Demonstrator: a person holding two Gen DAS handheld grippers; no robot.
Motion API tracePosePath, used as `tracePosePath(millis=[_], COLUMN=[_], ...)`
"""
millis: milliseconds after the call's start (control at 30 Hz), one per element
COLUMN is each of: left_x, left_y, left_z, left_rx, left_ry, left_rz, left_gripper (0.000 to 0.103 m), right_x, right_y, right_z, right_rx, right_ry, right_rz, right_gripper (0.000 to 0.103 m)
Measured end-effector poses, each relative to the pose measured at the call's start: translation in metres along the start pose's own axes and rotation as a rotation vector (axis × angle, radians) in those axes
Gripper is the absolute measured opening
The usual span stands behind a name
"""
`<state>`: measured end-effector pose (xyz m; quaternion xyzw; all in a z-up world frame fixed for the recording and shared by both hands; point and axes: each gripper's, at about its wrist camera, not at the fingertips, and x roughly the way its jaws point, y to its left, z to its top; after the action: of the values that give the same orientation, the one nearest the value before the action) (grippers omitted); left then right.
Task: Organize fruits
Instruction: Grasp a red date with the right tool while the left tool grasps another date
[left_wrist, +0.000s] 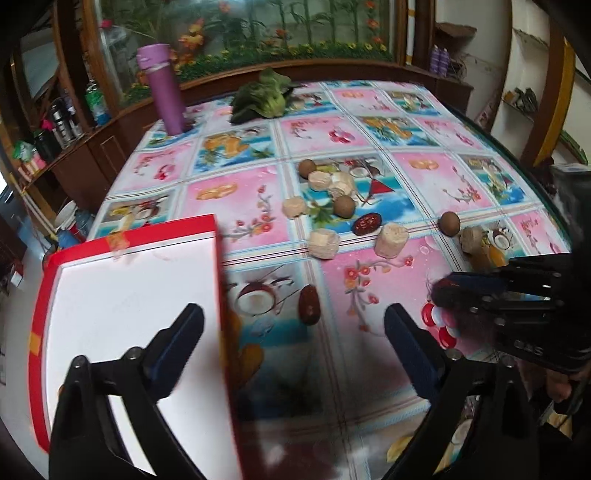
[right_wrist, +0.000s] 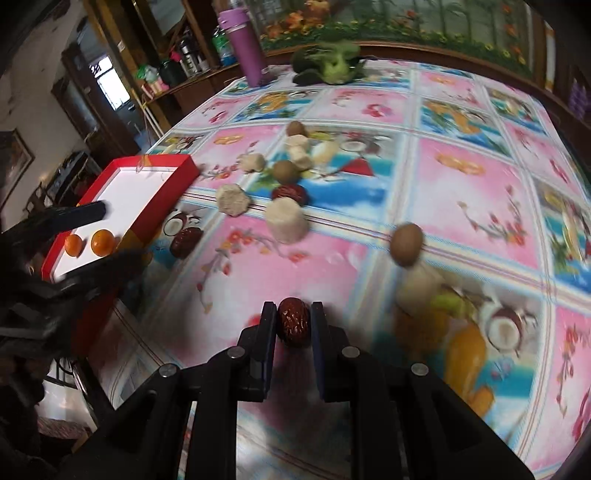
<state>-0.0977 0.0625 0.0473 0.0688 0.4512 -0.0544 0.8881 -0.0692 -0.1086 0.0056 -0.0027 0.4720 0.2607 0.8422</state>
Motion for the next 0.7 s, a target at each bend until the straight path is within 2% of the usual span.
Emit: tracePosePath(millis=[33,100,267,367,500,700], left_x=[0.010,0.026,0.044,0.044,0.043,0.042], left_y=[0.000,0.002,0.009,0.010,0.008,0.004], left_z=[0.002,0.004,0.001,0.002,0.002,0.000], left_rx=[-0.004,-0.022,-0.048,-0.057,-0.045,-0.032], left_ry=[0.030,0.075,0.119,0.110,0.091,0.068], left_rz=[0.004,-0.016,-0.011,-0.040,-0.049,-0.069], left_gripper=[0.078,0.068,0.057,0.049,0.047,0.029], right_x=[-0.001,-0.002,-0.003,-0.002,-0.001,-0.001], right_y=[-0.002,-0.004,-0.001,-0.003,-0.002,0.003], right_z=[-0.001,-0.003,-0.003,-0.003,-0.003,-0.004], right_rx=[0.007,0.010,-0.015,-0.011,-0.017,-0.031], right_ry=[-0.004,-0.011,-0.018,-0.021,-0.030,-0.035], right_rz=[0.006,0.018,0.016,0.024,0.015,-0.019], right_gripper=[0.016,0.016,0.016,0.016,0.017,0.017])
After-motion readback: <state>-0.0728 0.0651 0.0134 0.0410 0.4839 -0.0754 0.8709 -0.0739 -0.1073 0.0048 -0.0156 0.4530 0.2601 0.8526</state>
